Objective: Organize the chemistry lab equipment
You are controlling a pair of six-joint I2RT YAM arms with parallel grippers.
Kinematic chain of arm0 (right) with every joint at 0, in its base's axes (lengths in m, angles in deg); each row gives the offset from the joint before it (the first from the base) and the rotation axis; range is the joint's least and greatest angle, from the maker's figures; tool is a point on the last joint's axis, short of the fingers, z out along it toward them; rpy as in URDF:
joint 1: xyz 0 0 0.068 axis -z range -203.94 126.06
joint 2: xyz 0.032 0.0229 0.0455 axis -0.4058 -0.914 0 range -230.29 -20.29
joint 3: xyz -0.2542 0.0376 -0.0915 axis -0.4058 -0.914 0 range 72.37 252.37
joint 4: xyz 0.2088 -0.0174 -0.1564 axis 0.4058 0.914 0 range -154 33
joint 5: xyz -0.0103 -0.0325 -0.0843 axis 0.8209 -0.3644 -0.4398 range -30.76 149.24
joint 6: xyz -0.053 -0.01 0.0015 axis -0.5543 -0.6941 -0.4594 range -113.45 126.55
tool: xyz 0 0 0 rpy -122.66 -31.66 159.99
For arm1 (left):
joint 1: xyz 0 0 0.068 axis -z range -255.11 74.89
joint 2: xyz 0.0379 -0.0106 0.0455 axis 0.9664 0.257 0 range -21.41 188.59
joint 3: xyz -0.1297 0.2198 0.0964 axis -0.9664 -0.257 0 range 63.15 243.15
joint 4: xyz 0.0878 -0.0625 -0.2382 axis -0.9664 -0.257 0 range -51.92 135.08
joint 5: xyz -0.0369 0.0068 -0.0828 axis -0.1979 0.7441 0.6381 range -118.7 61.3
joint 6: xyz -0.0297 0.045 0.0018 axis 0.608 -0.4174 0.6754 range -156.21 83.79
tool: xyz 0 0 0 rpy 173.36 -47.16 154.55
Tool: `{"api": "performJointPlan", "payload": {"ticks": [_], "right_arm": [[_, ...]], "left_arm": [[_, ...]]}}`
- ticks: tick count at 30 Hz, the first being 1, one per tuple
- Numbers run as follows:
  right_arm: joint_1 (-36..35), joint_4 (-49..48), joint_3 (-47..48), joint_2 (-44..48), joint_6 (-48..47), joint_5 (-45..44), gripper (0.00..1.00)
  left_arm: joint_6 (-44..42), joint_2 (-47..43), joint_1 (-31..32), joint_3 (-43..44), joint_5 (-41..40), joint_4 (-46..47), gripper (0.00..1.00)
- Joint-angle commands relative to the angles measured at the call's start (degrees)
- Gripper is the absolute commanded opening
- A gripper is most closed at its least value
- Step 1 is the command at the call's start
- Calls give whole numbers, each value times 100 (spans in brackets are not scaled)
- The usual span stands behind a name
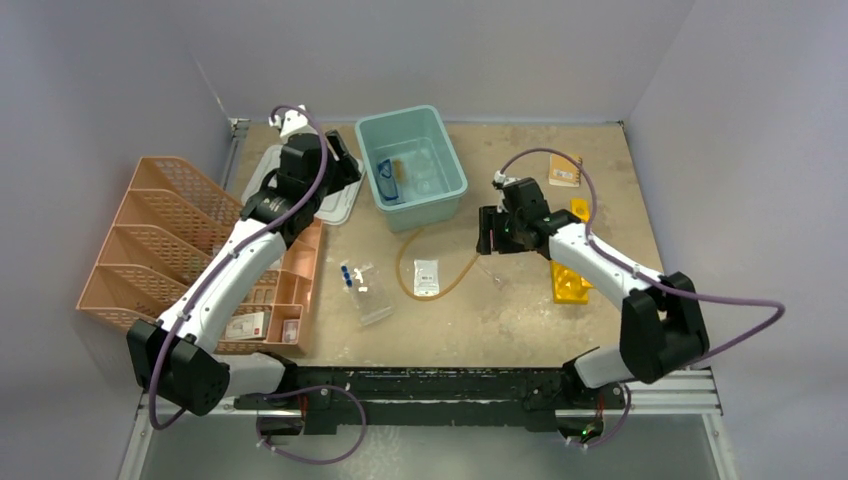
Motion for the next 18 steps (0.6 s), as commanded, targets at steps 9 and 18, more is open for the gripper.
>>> {"api": "performJointPlan", "payload": {"ticks": [9,18], "right_arm": [[-196,393,513,-1247,-455,37,48],[-553,408,762,-1728,-354,-250,40]], "left_arm": [[93,-88,-44,170,-373,226,64],[136,-174,-44,106,-493,214,64]]}}
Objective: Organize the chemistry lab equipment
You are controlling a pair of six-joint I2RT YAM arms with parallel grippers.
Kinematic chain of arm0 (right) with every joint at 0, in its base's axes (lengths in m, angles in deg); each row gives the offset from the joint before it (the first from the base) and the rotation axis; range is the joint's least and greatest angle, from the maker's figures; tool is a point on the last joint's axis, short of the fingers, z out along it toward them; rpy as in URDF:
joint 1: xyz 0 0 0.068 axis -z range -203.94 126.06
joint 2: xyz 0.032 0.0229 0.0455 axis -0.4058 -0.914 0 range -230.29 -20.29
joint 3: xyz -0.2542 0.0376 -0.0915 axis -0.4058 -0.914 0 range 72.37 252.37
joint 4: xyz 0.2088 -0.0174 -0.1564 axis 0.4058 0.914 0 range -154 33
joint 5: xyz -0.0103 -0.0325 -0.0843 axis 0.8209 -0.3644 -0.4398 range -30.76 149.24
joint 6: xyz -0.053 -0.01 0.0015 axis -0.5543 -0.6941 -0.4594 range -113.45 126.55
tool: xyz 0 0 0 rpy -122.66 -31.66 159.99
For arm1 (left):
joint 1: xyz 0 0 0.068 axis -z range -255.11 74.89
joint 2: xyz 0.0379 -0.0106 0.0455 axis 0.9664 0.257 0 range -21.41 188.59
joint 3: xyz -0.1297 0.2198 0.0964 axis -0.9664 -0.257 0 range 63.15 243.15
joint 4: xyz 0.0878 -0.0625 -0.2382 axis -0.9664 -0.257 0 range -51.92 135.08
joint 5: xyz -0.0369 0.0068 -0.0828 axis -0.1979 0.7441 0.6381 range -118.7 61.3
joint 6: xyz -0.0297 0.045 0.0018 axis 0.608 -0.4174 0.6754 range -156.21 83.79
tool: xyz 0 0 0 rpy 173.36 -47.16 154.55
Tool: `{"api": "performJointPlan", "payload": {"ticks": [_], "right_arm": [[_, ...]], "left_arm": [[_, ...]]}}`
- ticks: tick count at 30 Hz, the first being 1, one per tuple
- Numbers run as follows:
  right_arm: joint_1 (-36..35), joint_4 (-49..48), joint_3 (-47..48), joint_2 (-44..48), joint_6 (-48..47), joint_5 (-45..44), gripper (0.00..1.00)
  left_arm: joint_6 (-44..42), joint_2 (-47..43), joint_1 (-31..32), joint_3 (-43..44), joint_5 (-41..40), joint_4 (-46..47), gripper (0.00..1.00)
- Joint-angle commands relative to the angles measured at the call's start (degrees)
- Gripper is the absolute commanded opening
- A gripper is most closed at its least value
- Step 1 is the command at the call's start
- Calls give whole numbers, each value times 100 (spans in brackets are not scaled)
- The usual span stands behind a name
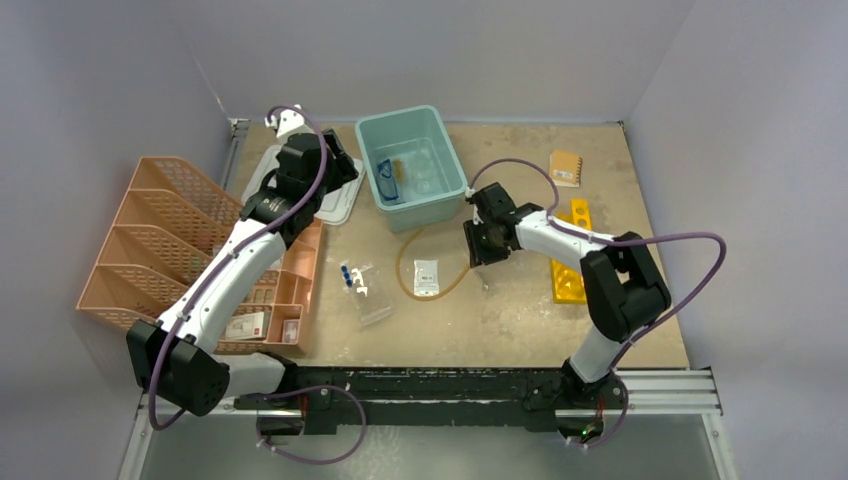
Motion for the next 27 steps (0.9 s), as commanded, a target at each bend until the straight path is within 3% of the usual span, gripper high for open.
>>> {"api": "performJointPlan", "payload": {"ticks": [1,18,27], "right_arm": [[-146,99,284,-192,39,-251,38],[-333,60,65,-281,648,-335,22],[-332,85,197,15,637,-346,2]], "left_arm": [[66,-177,-44,109,-145,186,64],[81,-96,-44,77,-118,261,64],[52,-140,-44,77,-93,232,64]]}}
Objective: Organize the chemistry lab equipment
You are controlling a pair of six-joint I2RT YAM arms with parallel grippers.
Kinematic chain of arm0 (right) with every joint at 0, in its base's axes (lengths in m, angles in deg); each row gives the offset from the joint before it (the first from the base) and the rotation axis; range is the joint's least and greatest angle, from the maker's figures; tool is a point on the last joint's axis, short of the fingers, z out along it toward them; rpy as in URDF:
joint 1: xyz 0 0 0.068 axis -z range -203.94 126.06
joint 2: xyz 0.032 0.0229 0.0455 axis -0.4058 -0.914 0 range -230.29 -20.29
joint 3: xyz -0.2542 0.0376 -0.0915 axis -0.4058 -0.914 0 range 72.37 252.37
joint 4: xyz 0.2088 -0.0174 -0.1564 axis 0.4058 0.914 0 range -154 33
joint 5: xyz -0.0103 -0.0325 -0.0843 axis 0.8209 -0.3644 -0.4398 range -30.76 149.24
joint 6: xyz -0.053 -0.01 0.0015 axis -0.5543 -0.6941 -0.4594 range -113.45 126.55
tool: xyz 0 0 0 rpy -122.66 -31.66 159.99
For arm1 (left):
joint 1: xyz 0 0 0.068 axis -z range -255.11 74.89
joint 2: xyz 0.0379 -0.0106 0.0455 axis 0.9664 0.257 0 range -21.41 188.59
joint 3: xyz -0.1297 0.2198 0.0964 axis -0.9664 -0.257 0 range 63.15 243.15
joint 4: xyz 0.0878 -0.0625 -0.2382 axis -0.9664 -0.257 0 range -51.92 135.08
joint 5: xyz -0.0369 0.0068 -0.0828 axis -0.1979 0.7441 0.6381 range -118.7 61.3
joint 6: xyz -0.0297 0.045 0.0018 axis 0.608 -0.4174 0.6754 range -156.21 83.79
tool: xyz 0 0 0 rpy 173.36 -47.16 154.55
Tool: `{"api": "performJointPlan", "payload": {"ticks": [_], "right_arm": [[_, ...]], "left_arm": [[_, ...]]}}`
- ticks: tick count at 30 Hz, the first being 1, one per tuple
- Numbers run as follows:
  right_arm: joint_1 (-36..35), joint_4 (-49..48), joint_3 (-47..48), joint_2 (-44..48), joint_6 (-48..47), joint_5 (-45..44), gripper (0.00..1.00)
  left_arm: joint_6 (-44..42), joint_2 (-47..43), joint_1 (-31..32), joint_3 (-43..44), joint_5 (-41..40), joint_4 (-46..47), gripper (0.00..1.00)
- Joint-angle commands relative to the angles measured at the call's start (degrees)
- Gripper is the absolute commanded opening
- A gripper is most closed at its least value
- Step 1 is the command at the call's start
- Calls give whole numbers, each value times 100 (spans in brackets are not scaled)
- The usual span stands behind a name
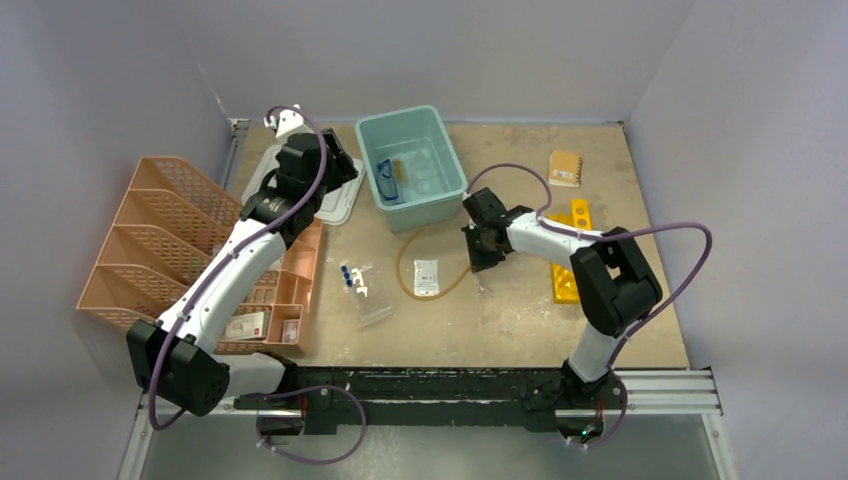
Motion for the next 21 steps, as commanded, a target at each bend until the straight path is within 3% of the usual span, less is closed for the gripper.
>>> {"api": "performJointPlan", "payload": {"ticks": [1,15,21], "right_arm": [[-36,69,119,450,83,136,1],[57,-248,512,2024,-94,-152,0],[71,-573,1198,2001,-224,292,0]], "left_arm": [[0,-152,-44,83,-12,209,64],[111,-79,-44,-32,1190,698,68],[107,165,-44,-7,2003,983,69]]}}
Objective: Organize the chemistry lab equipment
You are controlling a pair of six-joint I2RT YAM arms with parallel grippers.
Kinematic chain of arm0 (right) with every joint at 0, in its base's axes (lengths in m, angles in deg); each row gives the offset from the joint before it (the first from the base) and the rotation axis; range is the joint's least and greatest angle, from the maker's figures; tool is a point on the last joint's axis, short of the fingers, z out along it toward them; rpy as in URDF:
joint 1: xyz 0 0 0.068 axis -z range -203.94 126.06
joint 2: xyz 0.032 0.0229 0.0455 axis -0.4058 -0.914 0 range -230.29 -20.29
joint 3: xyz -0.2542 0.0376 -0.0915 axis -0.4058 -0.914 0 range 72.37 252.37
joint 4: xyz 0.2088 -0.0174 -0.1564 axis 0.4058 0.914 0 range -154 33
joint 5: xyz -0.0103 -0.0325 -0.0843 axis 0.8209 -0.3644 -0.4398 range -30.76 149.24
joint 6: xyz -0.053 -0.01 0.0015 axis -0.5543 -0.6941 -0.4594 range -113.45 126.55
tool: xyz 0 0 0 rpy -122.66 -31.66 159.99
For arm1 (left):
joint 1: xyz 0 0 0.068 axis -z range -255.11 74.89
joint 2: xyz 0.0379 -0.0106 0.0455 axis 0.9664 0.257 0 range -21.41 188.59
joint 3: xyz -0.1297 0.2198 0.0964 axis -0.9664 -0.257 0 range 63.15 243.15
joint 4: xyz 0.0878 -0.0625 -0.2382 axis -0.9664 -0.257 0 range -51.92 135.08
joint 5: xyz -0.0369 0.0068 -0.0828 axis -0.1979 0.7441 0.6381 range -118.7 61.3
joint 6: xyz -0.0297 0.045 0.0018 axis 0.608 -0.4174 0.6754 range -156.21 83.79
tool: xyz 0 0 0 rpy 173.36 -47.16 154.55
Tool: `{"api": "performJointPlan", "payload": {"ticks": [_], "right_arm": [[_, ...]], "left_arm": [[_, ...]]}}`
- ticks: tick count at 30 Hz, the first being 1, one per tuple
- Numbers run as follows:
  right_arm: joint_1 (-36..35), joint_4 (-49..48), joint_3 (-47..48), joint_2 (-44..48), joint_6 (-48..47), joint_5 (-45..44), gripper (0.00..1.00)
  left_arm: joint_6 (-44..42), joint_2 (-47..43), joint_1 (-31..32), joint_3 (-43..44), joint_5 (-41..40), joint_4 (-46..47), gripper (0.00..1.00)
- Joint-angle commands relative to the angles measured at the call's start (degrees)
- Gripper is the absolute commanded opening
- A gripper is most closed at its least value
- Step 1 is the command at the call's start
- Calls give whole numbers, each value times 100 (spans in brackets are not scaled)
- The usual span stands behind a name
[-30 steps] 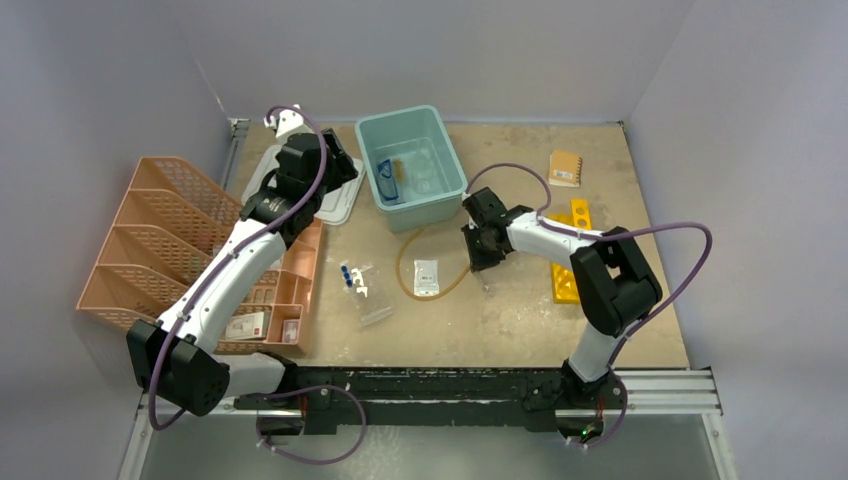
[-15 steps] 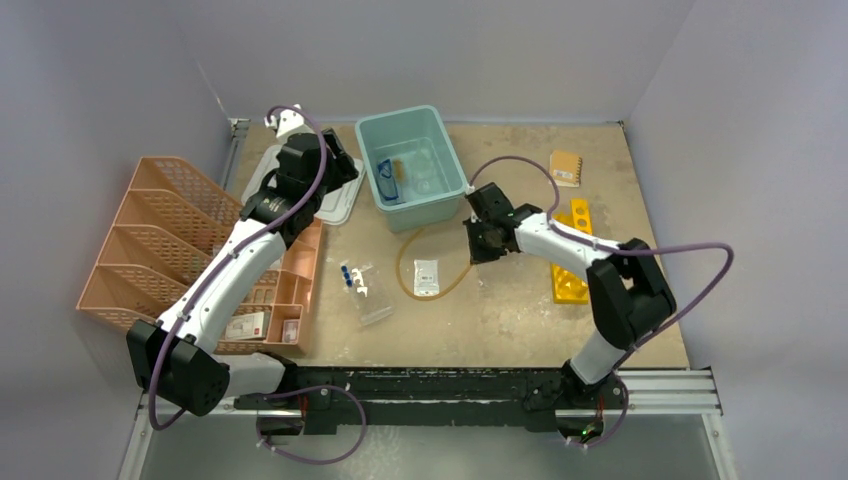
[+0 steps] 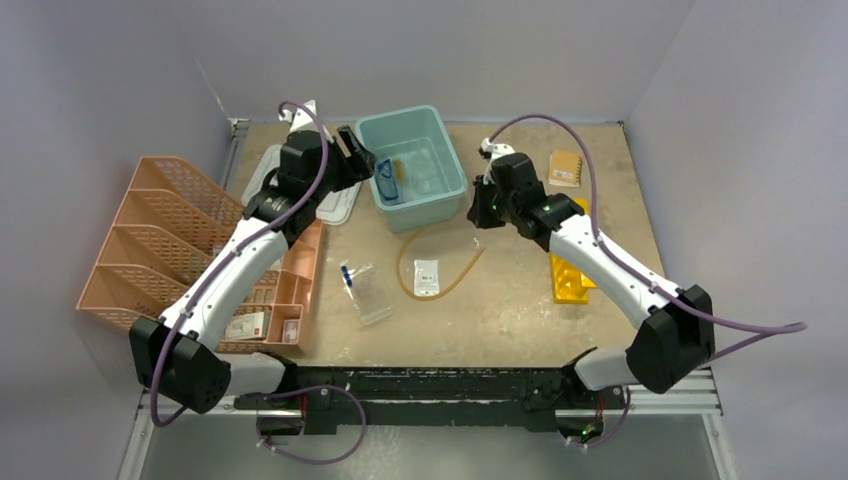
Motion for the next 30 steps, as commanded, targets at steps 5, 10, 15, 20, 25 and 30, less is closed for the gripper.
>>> {"api": "performJointPlan", "payload": {"ticks": [5,10,15,20,25,30], "right_arm": [[16,-737,1625,-553,-249,617,0],[4,-779,3121,-1716,-295,544,0],[-70,-640,4246,-2784,-184,399,0],[-182,-521,4906,-3583,-159,551,0],[-417,-219,5394,-4351,-312,514,0],[-559,-195,5514,-4809,-168,479,0]], "left_arm": [[51,213,-44,73,388,414,69],[-184,235,-45,-11,245,368,69],[-254,211,-44,-21,-206,115,69],[-311,192,-61,9,-506,-62,69],[-326,242,-77,54,-551,-150,69],[-505,221,-88,128,-714,-309,68]]}}
